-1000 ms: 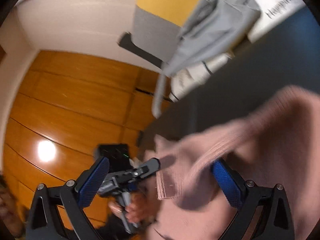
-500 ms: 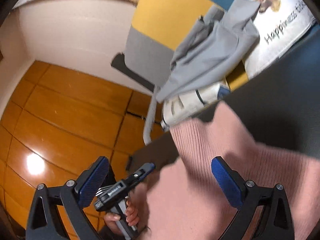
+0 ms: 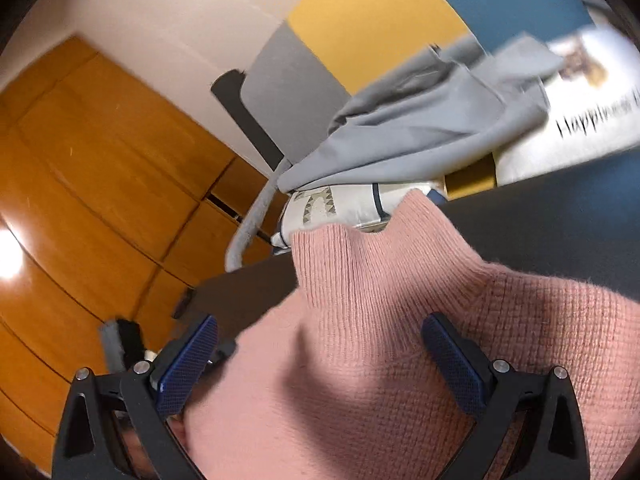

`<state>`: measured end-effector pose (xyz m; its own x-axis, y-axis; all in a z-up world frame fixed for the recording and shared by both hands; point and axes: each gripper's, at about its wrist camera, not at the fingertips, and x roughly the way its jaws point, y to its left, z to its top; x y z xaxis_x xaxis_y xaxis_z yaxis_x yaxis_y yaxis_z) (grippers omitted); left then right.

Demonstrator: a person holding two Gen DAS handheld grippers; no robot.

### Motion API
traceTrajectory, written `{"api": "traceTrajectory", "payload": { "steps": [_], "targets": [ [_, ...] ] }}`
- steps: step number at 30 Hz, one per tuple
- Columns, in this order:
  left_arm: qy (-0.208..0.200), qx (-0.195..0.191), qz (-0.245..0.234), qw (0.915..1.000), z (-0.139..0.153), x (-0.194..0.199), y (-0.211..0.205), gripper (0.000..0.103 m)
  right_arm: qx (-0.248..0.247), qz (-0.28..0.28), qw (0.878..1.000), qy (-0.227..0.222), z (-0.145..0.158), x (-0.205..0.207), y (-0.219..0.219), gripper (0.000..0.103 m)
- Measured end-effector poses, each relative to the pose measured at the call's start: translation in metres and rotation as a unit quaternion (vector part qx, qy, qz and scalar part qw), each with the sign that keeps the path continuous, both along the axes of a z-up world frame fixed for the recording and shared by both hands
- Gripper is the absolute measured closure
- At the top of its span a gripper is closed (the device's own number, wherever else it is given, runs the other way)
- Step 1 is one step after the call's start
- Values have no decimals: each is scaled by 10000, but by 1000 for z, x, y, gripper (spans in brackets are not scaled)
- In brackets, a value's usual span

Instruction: Fold clothes

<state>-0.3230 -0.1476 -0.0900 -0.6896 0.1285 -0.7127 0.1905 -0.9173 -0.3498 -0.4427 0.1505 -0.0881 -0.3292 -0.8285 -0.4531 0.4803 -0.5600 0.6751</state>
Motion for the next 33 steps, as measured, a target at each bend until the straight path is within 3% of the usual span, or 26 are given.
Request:
{"api": "traceTrajectory", "payload": {
  "steps": [6,7,8,13,18,22,25,28,30,31,32,33],
  "targets": [
    [-134,-168,-31,9998,9,0,6,93,556,306,9977,223,31,40,-2,0],
    [-182,-154,-26,9997,13,3,6,88,671,371,9967,274,37,49,-2,0],
    [-171,-111,-8,9998,19,10,6,82,786,437,9954,324,43,58,-3,0],
    [187,334,66,9992,52,82,2,81,1455,932,9829,645,71,109,-6,0],
    [149,483,-13,9987,51,166,16,81,2559,2052,9426,621,56,184,-26,0],
    [-67,453,-166,9988,38,221,30,80,3272,2568,9044,956,41,222,-48,0],
    [-287,361,-261,9986,23,246,38,80,3902,2618,8732,1295,29,236,-68,0],
    [-196,336,-274,9989,17,260,39,81,4521,2719,8349,1567,13,249,-81,0],
    [-138,358,-304,9988,14,262,37,81,4695,2684,8235,1712,12,255,-82,1],
    [-89,397,-295,9987,13,262,36,81,4762,2663,8203,1716,13,257,-82,15],
    [-33,423,-282,9987,11,262,34,81,4748,2662,8202,1763,17,262,-81,49],
    [-1,428,-277,9987,11,262,33,82,4812,2614,8150,1895,19,267,-79,66]
  ]
}}
